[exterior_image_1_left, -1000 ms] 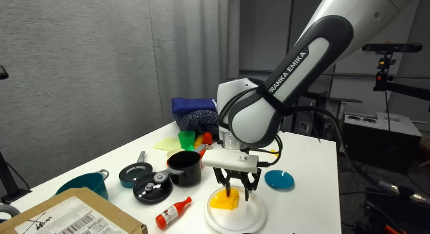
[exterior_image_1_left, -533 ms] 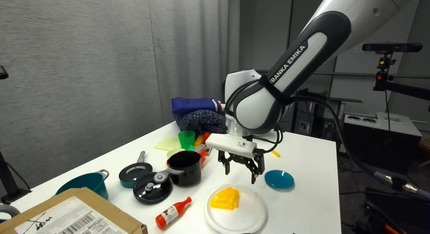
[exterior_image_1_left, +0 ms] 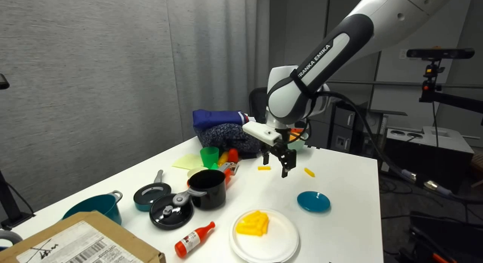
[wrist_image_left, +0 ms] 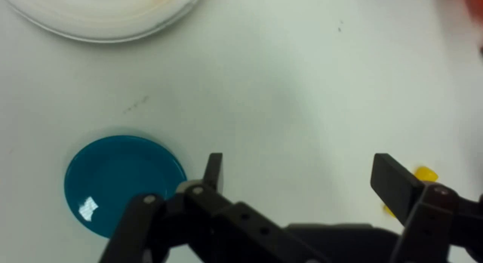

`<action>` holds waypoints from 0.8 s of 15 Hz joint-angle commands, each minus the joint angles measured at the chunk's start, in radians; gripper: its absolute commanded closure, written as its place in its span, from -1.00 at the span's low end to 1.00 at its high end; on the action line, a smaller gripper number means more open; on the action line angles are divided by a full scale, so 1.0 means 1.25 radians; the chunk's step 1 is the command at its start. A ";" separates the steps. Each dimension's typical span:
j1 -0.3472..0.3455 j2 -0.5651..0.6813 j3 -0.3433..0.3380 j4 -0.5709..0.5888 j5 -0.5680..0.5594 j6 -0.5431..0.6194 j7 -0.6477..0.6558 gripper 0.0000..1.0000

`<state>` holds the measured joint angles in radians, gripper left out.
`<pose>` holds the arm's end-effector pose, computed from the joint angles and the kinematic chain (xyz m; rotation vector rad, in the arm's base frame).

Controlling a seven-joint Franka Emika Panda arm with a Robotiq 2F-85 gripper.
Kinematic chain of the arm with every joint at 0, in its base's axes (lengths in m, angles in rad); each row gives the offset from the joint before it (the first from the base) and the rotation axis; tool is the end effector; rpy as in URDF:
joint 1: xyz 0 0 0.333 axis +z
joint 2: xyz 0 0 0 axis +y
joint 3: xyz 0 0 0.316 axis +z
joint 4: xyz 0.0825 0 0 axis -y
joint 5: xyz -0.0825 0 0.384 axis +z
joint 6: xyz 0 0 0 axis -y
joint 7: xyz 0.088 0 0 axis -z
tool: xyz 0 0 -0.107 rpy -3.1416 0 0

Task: Pick up the fries plush toy and put them on the plate

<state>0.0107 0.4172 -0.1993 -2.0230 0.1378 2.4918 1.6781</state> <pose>0.5980 -0.1113 0.2508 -1.7296 2.5643 -0.0644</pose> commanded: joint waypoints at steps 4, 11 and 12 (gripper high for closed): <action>-0.073 0.110 -0.005 0.161 0.090 -0.037 0.112 -1.00; -0.108 0.221 -0.017 0.305 0.088 -0.056 0.255 -1.00; -0.113 0.235 -0.016 0.321 0.088 -0.060 0.265 -1.00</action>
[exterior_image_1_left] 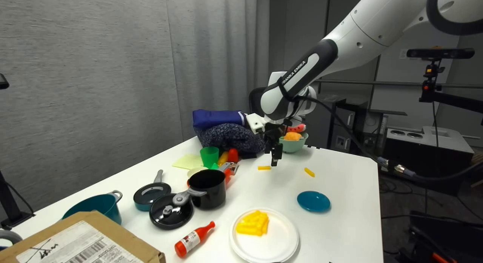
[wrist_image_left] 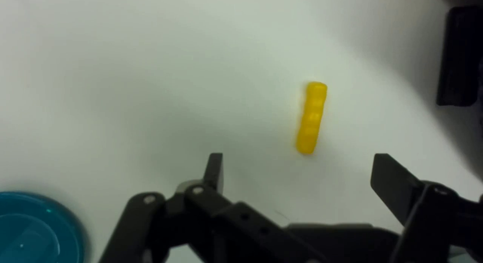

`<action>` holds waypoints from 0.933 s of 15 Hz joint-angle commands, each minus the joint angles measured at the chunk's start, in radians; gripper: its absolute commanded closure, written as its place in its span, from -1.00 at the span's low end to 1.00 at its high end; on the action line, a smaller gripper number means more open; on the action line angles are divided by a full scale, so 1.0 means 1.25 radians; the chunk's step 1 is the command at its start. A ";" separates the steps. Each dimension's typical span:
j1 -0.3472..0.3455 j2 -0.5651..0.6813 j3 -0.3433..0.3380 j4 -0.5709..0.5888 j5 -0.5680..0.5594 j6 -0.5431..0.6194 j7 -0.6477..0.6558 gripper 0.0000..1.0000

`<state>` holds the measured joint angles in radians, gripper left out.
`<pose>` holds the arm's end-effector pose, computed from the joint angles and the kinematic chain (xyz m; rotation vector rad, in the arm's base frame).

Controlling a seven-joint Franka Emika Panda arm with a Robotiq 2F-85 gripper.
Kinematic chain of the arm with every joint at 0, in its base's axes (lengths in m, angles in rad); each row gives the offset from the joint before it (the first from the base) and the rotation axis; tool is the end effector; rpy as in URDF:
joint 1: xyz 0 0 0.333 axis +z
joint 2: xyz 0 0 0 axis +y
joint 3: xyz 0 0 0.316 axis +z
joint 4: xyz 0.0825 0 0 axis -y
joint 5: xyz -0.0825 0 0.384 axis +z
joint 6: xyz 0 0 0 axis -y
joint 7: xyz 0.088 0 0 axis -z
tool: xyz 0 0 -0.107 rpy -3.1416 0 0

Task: Pick up the fries plush toy and put them on the plate

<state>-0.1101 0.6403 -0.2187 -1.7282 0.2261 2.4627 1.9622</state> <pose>0.6494 -0.2056 0.2304 -1.0875 2.8385 -0.0934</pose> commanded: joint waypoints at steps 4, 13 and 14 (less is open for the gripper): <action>-0.041 0.104 0.013 0.146 0.023 -0.071 0.057 -1.00; -0.078 0.158 0.072 0.209 0.074 -0.091 0.022 -1.00; -0.077 0.159 0.074 0.209 0.078 -0.101 0.027 -1.00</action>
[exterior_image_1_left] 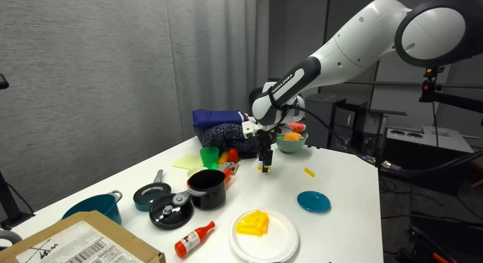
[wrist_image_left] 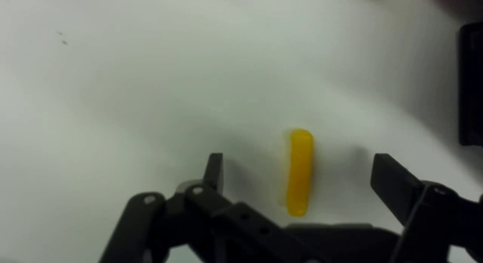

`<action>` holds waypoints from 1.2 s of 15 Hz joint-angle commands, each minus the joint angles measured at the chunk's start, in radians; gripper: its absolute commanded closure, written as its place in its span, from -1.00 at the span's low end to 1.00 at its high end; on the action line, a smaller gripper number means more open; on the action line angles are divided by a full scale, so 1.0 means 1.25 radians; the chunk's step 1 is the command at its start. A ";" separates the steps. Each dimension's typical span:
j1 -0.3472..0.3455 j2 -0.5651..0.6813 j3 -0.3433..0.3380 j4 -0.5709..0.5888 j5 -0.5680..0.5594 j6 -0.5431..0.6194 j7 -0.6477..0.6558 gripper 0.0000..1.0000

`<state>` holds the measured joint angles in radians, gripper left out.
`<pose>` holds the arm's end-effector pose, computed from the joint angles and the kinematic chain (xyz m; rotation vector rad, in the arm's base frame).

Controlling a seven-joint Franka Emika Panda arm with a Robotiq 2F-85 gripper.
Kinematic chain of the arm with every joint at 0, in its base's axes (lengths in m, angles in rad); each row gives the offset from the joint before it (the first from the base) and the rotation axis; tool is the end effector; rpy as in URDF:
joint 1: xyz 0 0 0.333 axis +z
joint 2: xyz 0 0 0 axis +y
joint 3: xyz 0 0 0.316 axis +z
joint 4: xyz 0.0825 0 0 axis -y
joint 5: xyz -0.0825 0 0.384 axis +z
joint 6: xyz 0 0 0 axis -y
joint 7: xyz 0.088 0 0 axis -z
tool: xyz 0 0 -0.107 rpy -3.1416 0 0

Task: Pick up the fries plush toy and put them on the plate

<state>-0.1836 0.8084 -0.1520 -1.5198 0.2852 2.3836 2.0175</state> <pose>0.6827 -0.2165 0.1907 -0.9488 2.8741 0.0367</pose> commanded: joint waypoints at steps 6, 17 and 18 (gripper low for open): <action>0.007 -0.012 0.006 -0.011 0.022 -0.016 -0.002 -0.13; 0.074 -0.122 -0.016 -0.167 -0.048 0.022 -0.026 0.48; 0.083 -0.128 -0.023 -0.178 -0.068 0.028 -0.026 0.46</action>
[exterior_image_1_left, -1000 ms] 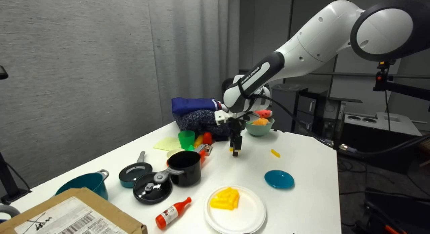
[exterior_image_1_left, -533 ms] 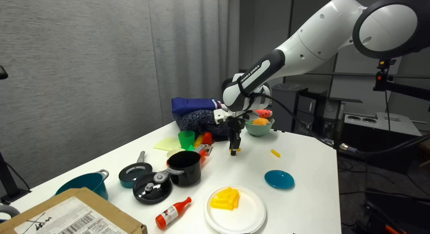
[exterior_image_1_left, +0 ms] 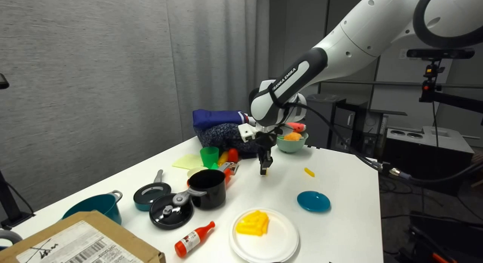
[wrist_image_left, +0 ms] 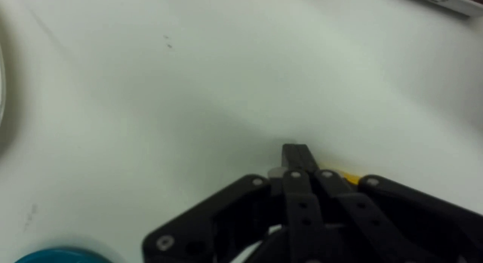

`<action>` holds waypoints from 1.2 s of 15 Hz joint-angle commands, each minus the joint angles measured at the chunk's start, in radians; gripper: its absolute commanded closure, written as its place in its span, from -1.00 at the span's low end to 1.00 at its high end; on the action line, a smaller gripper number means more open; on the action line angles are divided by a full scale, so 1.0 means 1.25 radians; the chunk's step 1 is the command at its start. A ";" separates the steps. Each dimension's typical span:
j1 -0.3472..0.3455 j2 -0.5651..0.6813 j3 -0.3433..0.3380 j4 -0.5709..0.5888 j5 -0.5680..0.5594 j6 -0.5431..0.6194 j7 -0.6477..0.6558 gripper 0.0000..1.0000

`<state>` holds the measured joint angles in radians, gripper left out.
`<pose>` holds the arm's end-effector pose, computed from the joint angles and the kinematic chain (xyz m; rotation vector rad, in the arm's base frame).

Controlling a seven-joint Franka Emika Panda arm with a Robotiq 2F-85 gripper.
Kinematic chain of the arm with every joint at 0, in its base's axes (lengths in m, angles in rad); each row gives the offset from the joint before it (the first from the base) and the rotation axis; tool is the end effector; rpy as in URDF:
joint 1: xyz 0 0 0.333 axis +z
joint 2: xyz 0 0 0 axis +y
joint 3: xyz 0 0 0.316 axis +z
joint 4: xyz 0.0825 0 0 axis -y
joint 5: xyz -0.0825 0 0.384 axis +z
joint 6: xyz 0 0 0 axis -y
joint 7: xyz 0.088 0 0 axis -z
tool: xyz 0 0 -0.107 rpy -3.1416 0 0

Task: Pick up the fries plush toy and put them on the plate

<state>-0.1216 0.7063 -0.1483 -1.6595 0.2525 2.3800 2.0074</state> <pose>0.6650 -0.1694 0.2021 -1.0804 2.8719 0.0680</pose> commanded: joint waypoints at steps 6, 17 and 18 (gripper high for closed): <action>0.050 -0.072 -0.055 -0.131 -0.041 0.129 0.051 -0.43; 0.023 -0.053 -0.036 -0.123 -0.018 0.185 0.012 -1.00; 0.017 -0.053 -0.030 -0.123 0.005 0.183 0.019 -1.00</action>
<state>-0.0694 0.6459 -0.2104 -1.8208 0.1895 2.6289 2.0128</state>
